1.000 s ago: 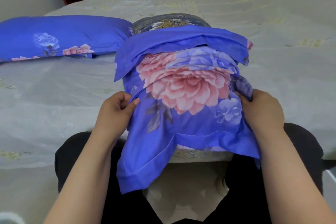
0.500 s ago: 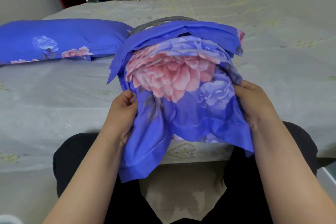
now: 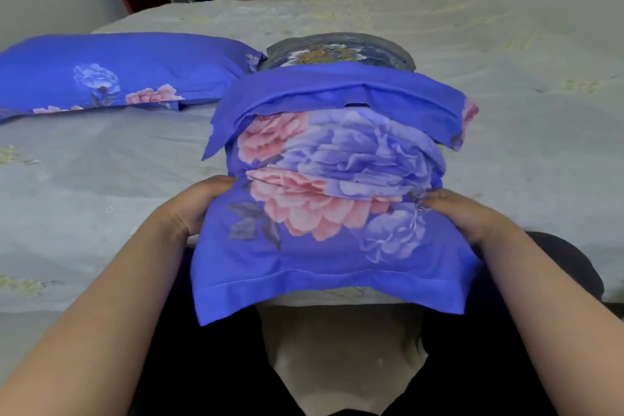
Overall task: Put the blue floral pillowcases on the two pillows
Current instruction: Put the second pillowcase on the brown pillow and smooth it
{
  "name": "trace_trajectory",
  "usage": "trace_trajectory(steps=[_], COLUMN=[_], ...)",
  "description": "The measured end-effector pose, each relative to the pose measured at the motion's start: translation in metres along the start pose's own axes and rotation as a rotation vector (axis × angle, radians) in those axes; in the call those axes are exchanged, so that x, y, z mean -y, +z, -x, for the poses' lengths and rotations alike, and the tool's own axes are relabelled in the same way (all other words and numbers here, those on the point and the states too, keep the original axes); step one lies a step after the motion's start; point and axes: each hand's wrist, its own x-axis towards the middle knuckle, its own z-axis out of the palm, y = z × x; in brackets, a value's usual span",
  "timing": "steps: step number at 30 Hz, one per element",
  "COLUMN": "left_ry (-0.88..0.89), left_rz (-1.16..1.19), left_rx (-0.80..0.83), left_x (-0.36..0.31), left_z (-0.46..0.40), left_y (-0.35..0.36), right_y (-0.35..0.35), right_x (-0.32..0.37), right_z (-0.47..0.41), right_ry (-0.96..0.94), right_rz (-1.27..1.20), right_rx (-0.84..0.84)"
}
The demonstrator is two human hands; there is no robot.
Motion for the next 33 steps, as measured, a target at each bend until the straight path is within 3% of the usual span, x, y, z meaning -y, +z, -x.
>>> trace_trajectory(steps=[2, 4, 7, 9, 11, 13, 15, 17, 23, 29, 33], left_ry=[0.003, 0.086, 0.359, 0.448, 0.444, 0.229, 0.126, 0.092, 0.130, 0.218, 0.217], left_rz=[-0.065, -0.153, -0.619, -0.716, -0.450, -0.107, -0.088, -0.123, -0.066, -0.223, -0.032], left_rx=[-0.015, -0.129, -0.536, -0.737, -0.655, -0.420, -0.208, -0.063, 0.286, -0.034, -0.080], left_x=[-0.001, -0.003, 0.001, -0.005, -0.012, -0.014, -0.008, -0.004, 0.002, 0.014, 0.012], left_z=[-0.004, -0.007, -0.016, -0.013, -0.008, -0.002, 0.005, 0.003, 0.004, 0.015, 0.022], left_y=[-0.004, -0.006, -0.016, -0.012, -0.003, 0.015, 0.032, 0.047, 0.009, 0.012, 0.028], right_y=[0.001, 0.007, 0.013, 0.025, 0.037, 0.040, 0.025, 0.007, -0.007, 0.015, 0.030], right_x=[0.007, 0.012, 0.009, 0.009, 0.007, 0.007, 0.008, 0.014, 0.020, 0.019, 0.019], right_z=[0.000, 0.004, 0.005, 0.011, 0.015, 0.017, 0.014, 0.014, 0.019, 0.024, 0.030], right_ry=[-0.030, -0.097, -0.331, -0.506, -0.650, -0.706, -0.655, -0.563, -0.462, -0.527, -0.639], right_rz=[0.144, 0.285, 0.406, 0.423, 0.525, 0.732, 0.786, 0.668, 0.569, 0.616, 0.548], right_rx=[-0.080, -0.195, -0.336, -0.452, -0.596, -0.707, -0.785, -0.787, -0.797, -0.885, -0.869])
